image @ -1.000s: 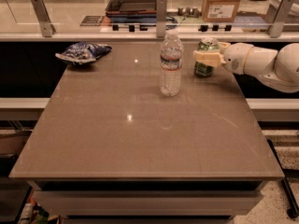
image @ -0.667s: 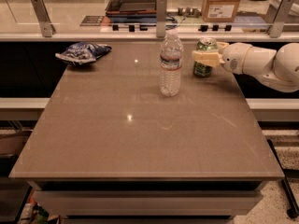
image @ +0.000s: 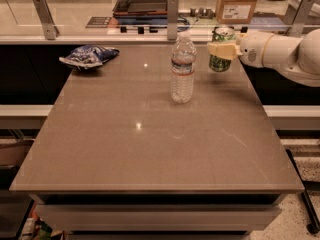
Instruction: Move green can near blue chip bag
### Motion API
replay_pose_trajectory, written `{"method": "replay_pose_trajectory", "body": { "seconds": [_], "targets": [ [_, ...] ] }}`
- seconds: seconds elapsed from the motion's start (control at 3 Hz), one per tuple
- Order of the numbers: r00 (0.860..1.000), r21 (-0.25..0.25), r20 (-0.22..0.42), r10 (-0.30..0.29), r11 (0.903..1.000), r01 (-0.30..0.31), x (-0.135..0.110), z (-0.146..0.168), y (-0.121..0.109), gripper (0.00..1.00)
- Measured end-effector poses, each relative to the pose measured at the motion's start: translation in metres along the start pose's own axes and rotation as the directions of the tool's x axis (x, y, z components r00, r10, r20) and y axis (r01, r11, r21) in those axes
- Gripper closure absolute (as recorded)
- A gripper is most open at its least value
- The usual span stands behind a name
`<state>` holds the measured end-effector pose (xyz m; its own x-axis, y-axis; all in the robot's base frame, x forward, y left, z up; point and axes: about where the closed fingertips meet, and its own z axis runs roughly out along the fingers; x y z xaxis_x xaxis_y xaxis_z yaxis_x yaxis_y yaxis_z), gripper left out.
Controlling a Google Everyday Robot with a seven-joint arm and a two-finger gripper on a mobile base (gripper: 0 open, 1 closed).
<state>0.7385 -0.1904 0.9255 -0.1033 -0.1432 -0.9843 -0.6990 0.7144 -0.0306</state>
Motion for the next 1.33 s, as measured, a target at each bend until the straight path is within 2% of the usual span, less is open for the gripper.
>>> {"method": "replay_pose_trajectory", "body": {
  "seconds": [0.33,0.67,1.33],
  "targets": [
    [1.000,0.045,-0.009,-0.010,0.9989,0.011,-0.031,-0.008,0.004,1.00],
    [1.000,0.063,-0.009,-0.021,0.9978,0.021,-0.064,-0.008,0.012,1.00],
    [0.998,0.047,-0.031,-0.052,0.9975,0.054,-0.122,0.029,0.036,1.00]
  ]
}}
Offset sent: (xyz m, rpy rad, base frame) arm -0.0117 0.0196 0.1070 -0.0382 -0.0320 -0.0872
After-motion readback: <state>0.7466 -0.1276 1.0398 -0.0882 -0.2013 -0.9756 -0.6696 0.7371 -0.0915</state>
